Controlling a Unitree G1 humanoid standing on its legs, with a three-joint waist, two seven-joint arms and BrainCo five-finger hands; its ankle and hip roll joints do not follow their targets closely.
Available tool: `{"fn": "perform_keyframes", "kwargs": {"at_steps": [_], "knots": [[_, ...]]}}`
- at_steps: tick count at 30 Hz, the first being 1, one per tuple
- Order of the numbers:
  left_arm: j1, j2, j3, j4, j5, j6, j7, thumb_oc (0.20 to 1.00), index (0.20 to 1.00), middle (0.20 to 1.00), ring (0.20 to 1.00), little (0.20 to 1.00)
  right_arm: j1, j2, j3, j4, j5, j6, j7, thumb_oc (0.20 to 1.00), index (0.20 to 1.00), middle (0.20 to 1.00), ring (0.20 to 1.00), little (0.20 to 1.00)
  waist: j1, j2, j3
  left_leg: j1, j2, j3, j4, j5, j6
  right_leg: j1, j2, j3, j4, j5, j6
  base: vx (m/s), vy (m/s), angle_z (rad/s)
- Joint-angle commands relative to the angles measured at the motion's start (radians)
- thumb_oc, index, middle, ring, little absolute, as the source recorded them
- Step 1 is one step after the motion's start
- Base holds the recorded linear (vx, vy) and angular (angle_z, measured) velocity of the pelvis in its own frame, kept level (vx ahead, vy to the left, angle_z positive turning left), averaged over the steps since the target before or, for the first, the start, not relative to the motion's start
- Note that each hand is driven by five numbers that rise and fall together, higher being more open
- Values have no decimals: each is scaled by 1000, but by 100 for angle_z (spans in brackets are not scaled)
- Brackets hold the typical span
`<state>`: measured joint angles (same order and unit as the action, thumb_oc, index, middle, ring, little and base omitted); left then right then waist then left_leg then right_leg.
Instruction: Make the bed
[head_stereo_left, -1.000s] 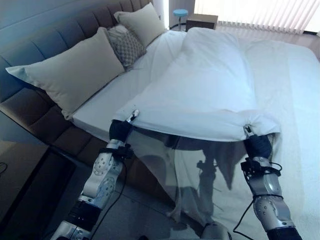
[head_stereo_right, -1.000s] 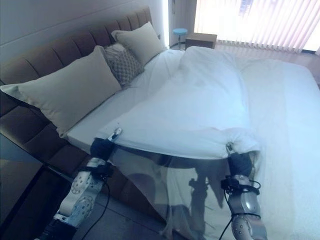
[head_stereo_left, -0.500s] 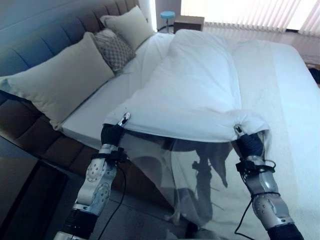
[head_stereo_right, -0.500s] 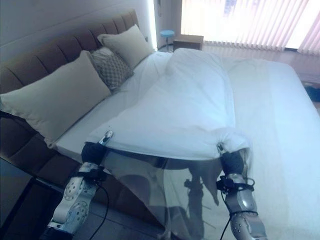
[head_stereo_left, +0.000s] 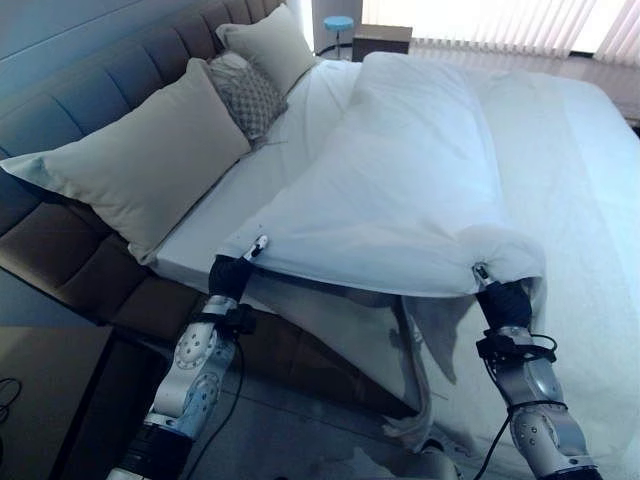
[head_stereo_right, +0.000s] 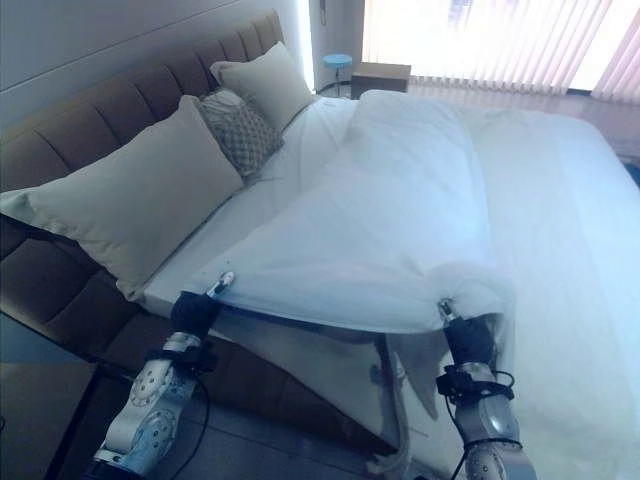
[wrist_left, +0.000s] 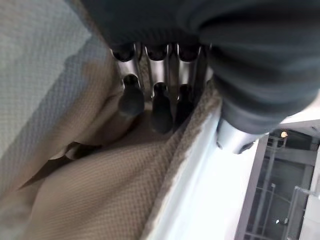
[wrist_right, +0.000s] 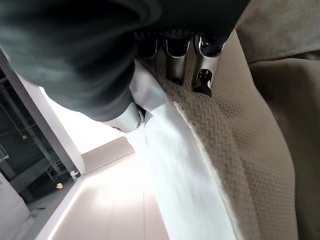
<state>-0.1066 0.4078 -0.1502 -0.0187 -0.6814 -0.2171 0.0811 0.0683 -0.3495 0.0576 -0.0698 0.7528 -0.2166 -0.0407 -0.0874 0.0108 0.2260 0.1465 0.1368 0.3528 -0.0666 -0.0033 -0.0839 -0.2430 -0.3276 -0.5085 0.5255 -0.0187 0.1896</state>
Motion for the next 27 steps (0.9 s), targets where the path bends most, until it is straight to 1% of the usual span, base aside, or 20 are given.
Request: {"fn": "perform_keyframes", "kwargs": {"at_steps": [1,2,3,4,5,6,7,8,9,10,11,12,14,15,17,18,19,21,23,27], "knots": [[-47,67,245,-147,11,-185,30,200,200,200,200,200,-42,-58,-95,-12,1,-76,20,200,200,200,200,200,36,-28,-68,-11,-112,-48,-2,10,25,149,156,12,-327,50,-59,23,-87,8],[-32,55,243,-146,7,-183,26,200,200,200,200,200,-40,-67,-91,-12,-3,-80,17,200,200,200,200,200,34,-26,-71,-31,-115,-50,59,4,14,157,185,55,-357,39,-73,46,-64,19],[-23,42,252,-147,4,-186,21,200,200,200,200,200,-36,-71,-91,-10,0,-82,21,200,200,200,200,200,44,-23,-75,-48,-116,-43,122,6,-4,176,190,43,-389,36,-87,39,-18,8],[-23,41,252,-147,4,-185,21,200,200,200,200,200,-36,-72,-91,-10,0,-82,21,200,200,200,200,200,43,-22,-75,-50,-113,-44,127,3,-5,178,192,42,-393,38,-88,4,21,-11],[-13,31,264,-143,10,-184,16,200,200,200,200,200,-50,-75,-71,2,-13,-78,22,200,200,200,200,200,72,-19,-69,-59,-114,-87,182,13,-31,220,201,35,-438,27,-105,-18,20,-19],[-13,31,264,-143,10,-184,15,200,200,200,200,200,-51,-75,-71,2,-13,-79,22,200,200,200,200,200,73,-19,-68,-59,-113,-86,184,12,-32,222,202,36,-439,28,-105,-40,70,-28],[-20,32,261,-136,13,-183,18,200,200,200,200,200,-59,-78,-65,4,-18,-77,16,200,200,200,200,200,81,-21,-69,-75,-115,-123,203,26,-42,224,203,50,-442,30,-106,-8,100,-38],[-19,34,271,-135,16,-183,20,200,200,200,200,200,-59,-77,-67,-5,-10,-76,19,200,200,200,200,200,80,-32,-67,-89,-78,-108,228,25,-55,237,191,49,-445,30,-96,-3,181,-40],[-14,33,280,-138,15,-187,21,200,200,200,200,200,-61,-78,-69,-10,-3,-75,24,200,200,200,200,200,67,-49,-68,-85,-4,-44,228,26,-61,235,161,40,-443,39,-82,21,136,-26],[-13,33,281,-139,15,-187,21,200,200,200,200,200,-61,-78,-68,-10,-2,-74,24,200,200,200,200,200,70,-49,-68,-83,-3,-41,230,23,-62,235,163,43,-441,38,-82,42,250,-3],[-8,31,281,-137,0,-196,21,200,200,200,200,200,-59,-83,-65,3,-10,-75,17,200,200,200,200,200,65,-52,-80,-79,95,3,189,85,-73,232,132,34,-459,39,-67,76,273,20],[-5,30,279,-140,-7,-195,22,200,200,200,200,200,-49,-85,-65,0,-11,-72,13,200,200,200,200,200,66,-43,-91,-85,101,-15,162,111,-79,240,123,22,-464,31,-61,101,363,38],[-2,24,273,-142,-5,-183,18,200,200,200,200,200,-34,-95,-84,-1,-11,-68,14,200,200,200,200,200,56,-24,-92,-80,79,-24,112,121,-85,249,106,10,-444,23,-59,89,340,20],[-4,19,254,-136,-14,-175,6,200,200,200,200,200,-20,-96,-108,-2,-22,-65,11,200,200,200,200,200,40,-14,-87,-55,55,-2,63,102,-78,252,77,0,-426,40,-58,71,291,-2],[6,18,252,-136,-1,-167,-1,200,200,200,200,200,-4,-82,-122,1,-29,-60,10,200,200,200,200,200,39,-10,-82,-39,19,-4,28,88,-63,242,53,2,-412,62,-50,83,265,24],[6,18,252,-137,-1,-167,-1,200,200,200,200,200,-3,-82,-122,1,-29,-60,10,200,200,200,200,200,39,-10,-82,-37,18,-4,27,88,-62,242,52,2,-412,62,-49,140,231,34],[14,16,253,-135,-1,-163,-7,200,200,200,200,200,9,-72,-129,10,-40,-56,8,200,200,200,200,200,35,-8,-81,-18,3,-9,8,60,-63,247,42,16,-410,60,-31,117,125,23],[25,11,274,-118,4,-173,7,200,200,200,200,200,9,-52,-134,19,-60,-60,-4,200,200,200,200,200,36,-9,-58,-12,-38,-3,-10,33,-35,227,16,23,-402,74,-15,86,209,-1],[26,9,278,-118,3,-177,13,200,200,200,200,200,4,-49,-133,25,-64,-62,-7,200,200,200,200,200,36,-11,-49,-16,-45,4,-11,28,-29,210,12,31,-395,78,-11,-18,116,-18],[37,2,291,-123,-1,-193,12,200,200,200,200,200,-10,-61,-151,22,-95,-70,-22,200,200,200,200,200,37,-12,27,-92,-57,6,41,10,-17,114,-9,53,-355,85,-5,-142,79,-21]]}}
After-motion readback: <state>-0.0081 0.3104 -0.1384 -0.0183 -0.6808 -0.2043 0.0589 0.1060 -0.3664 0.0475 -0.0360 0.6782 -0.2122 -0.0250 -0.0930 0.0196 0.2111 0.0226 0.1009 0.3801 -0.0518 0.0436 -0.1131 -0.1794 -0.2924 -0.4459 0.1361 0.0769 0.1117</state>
